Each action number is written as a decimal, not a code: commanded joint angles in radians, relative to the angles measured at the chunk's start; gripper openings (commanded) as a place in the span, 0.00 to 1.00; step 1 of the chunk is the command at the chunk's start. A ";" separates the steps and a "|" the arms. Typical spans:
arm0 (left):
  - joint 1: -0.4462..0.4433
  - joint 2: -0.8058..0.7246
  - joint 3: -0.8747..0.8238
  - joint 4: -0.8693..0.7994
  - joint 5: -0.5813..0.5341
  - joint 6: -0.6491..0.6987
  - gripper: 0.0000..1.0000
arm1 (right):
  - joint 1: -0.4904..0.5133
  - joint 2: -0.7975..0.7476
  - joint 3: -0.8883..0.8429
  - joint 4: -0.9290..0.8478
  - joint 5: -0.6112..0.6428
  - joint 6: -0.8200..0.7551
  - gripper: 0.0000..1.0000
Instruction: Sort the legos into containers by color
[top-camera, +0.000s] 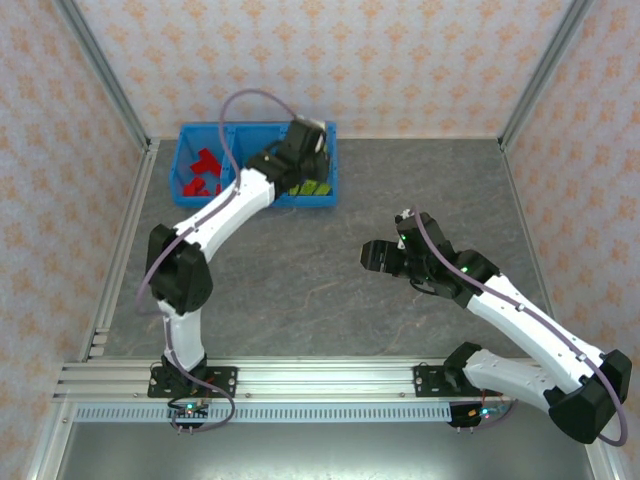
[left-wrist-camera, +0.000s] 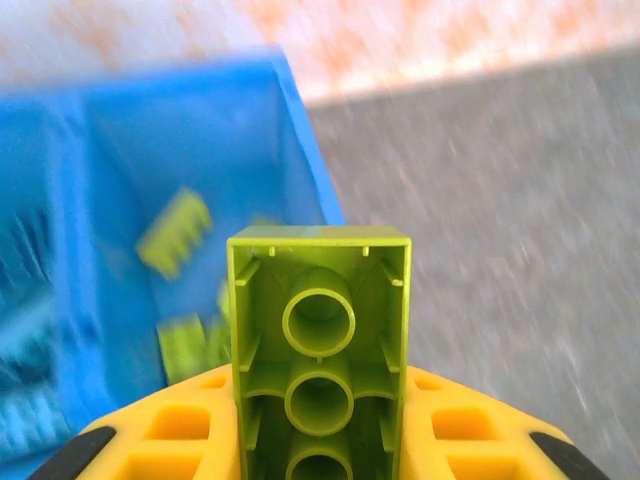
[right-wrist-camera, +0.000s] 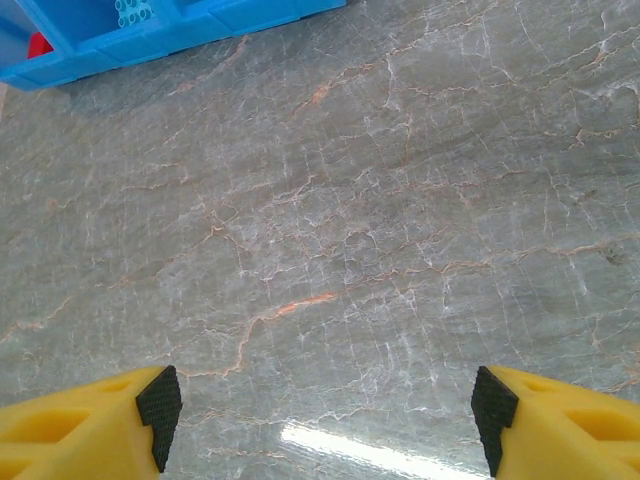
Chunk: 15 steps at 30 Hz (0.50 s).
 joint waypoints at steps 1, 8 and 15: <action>0.046 0.218 0.221 -0.134 -0.046 0.042 0.22 | -0.002 -0.023 0.029 -0.004 0.018 0.017 0.79; 0.094 0.566 0.762 -0.290 -0.050 0.040 0.24 | -0.003 -0.099 0.027 -0.071 0.079 0.013 0.79; 0.103 0.531 0.740 -0.288 0.041 0.041 0.50 | -0.003 -0.123 0.023 -0.066 0.099 0.010 0.79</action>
